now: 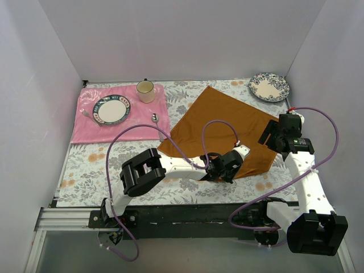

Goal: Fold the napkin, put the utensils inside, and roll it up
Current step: Flatten the napkin out

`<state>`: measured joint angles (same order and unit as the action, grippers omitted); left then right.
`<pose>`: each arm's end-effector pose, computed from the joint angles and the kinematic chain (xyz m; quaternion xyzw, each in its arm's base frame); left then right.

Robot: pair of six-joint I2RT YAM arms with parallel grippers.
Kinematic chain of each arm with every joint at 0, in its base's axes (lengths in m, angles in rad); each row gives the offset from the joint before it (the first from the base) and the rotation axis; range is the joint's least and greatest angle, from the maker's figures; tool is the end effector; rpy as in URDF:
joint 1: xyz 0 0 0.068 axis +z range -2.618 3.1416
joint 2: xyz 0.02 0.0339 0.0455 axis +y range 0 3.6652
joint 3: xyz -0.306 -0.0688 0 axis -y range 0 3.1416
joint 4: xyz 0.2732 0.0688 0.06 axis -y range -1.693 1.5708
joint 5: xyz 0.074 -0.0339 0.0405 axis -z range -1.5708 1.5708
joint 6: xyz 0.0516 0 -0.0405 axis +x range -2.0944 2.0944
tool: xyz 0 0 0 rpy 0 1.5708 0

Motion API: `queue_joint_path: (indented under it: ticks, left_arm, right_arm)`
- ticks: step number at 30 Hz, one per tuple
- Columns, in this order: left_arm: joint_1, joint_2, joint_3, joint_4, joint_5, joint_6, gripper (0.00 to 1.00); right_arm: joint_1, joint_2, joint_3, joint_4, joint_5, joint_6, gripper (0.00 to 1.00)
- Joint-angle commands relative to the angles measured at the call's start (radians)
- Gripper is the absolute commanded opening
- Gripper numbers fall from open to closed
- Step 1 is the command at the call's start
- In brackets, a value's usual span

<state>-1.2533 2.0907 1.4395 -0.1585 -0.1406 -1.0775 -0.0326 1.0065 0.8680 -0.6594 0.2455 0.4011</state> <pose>0.1667 -0.4841 0.1706 0.0553 0.9249 -0.3148 0.2061 0.2213 -0.0198 0.3050 0.2429 0.8878 -0.0430 0.3885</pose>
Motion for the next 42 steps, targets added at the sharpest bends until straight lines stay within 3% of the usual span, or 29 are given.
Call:
queue_joint_path:
  ticks: [1,3,4,7,11,17,28,39,42]
  left_arm:
    - [-0.011,-0.075,0.021,-0.001,0.022,0.010,0.00]
    - [-0.011,-0.078,0.022,-0.012,0.010,0.004,0.03]
    - [-0.011,-0.077,0.022,-0.025,-0.017,0.001,0.19]
    - [-0.011,-0.064,0.013,-0.030,-0.045,0.004,0.32]
    - [-0.011,-0.035,0.018,-0.027,-0.039,0.002,0.36]
    - [-0.012,-0.003,0.025,-0.027,-0.040,0.007,0.30]
    - [-0.018,-0.003,0.074,-0.056,-0.071,0.021,0.00]
    - [-0.018,-0.092,0.133,-0.117,0.069,-0.030,0.00]
    - [-0.002,-0.095,0.147,-0.159,0.053,-0.068,0.24]
  right_arm:
    - [-0.007,-0.008,0.048,0.014,0.017,-0.004,0.83]
    - [-0.007,-0.009,0.049,0.014,0.014,-0.010,0.83]
    - [-0.009,-0.009,0.051,0.012,0.014,-0.011,0.83]
    - [-0.012,-0.016,0.051,0.015,0.012,-0.019,0.83]
    - [-0.015,-0.013,0.051,0.018,0.011,-0.022,0.83]
    - [-0.020,-0.014,0.058,0.017,0.009,-0.028,0.83]
    - [-0.026,-0.006,0.065,0.018,0.000,-0.039,0.83]
    - [-0.041,-0.005,0.098,0.001,0.018,-0.064,0.83]
    - [-0.046,-0.005,0.101,-0.002,0.003,-0.062,0.83]
